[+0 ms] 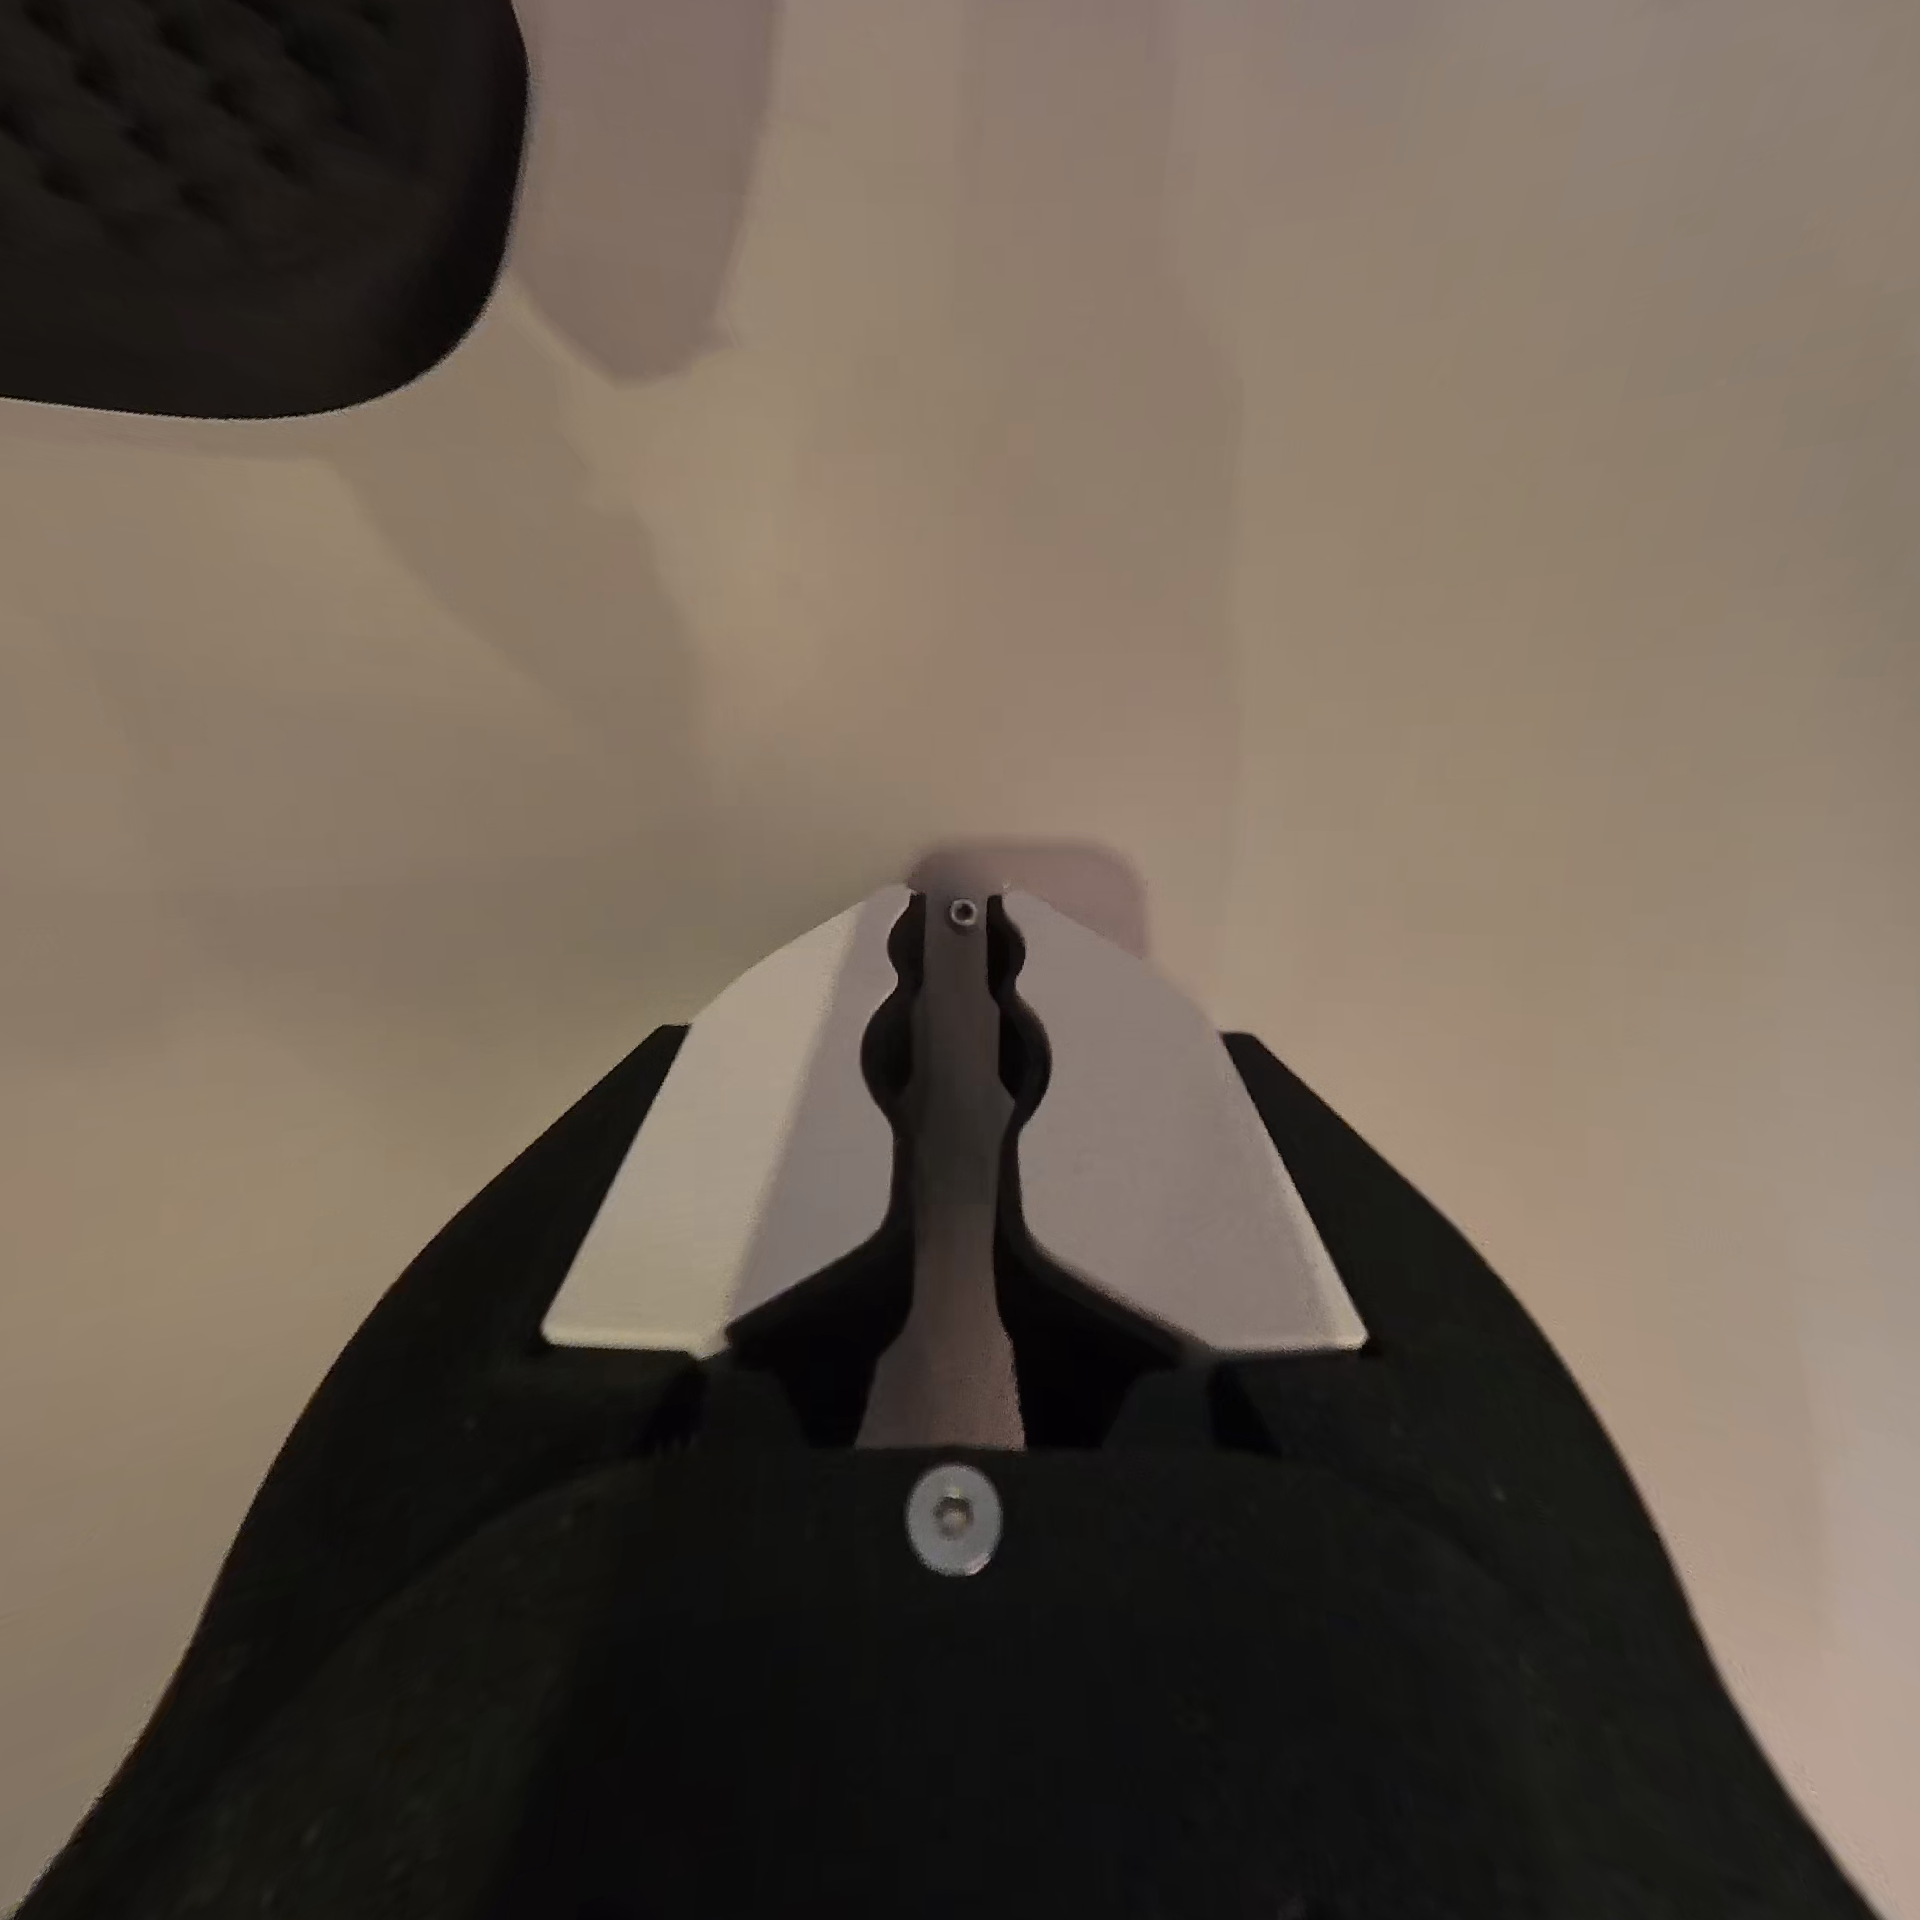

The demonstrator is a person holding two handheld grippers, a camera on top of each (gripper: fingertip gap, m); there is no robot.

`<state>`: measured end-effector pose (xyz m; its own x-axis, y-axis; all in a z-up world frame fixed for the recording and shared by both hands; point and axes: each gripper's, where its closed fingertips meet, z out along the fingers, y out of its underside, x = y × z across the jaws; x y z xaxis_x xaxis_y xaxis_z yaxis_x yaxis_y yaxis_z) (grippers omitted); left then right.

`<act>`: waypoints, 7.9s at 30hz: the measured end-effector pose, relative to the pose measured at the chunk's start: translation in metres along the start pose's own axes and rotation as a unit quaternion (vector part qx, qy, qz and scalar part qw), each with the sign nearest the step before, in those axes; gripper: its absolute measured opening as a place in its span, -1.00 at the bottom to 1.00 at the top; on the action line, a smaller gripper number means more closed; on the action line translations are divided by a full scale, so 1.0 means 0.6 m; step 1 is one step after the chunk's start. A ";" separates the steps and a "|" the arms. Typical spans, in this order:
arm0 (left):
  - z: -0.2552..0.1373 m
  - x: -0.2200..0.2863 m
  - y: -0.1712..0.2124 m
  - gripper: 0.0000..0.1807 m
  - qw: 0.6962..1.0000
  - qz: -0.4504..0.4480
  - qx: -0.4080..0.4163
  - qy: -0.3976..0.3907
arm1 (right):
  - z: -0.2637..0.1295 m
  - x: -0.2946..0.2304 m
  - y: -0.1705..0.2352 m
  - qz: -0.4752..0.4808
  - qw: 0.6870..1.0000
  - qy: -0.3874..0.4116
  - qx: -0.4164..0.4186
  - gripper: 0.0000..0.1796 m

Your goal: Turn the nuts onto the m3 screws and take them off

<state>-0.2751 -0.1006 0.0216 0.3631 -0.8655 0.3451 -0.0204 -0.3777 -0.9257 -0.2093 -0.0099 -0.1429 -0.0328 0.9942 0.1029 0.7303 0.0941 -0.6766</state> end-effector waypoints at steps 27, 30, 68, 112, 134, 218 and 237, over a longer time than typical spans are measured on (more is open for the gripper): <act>0.009 -0.012 0.009 -0.97 1.000 -0.008 -0.007 0.011 | 0.018 -0.001 0.006 0.026 0.999 -0.026 0.010 -0.94; 0.016 -0.030 0.023 -0.98 1.000 -0.006 -0.020 0.000 | 0.015 -0.002 0.008 0.027 0.999 -0.019 0.017 -0.94; 0.236 -0.025 -0.076 -0.97 0.973 0.114 -0.146 0.139 | -0.370 0.002 -0.158 0.007 0.967 0.003 0.254 -0.95; 0.235 0.017 -0.072 -0.98 0.963 0.146 -0.168 0.153 | -0.354 -0.021 -0.171 -0.057 0.966 -0.023 0.252 -0.95; 0.230 0.028 -0.081 -0.98 0.963 0.149 -0.156 0.159 | -0.353 -0.024 -0.171 -0.051 0.965 -0.037 0.256 -0.94; 0.217 -0.052 -0.085 -0.98 0.985 0.096 -0.144 0.016 | -0.301 0.042 -0.193 0.112 0.950 0.029 0.291 -0.94; 0.228 -0.061 0.074 -0.98 0.987 0.103 -0.116 0.038 | -0.193 -0.024 -0.093 0.096 0.944 0.021 0.316 -0.94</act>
<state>-0.1616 -0.0407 -0.0535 0.2573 -0.9508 0.1727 -0.3032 -0.2491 -0.9198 -0.1708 -0.0359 -0.0221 0.0951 0.9944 -0.0469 0.1659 -0.0623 -0.9842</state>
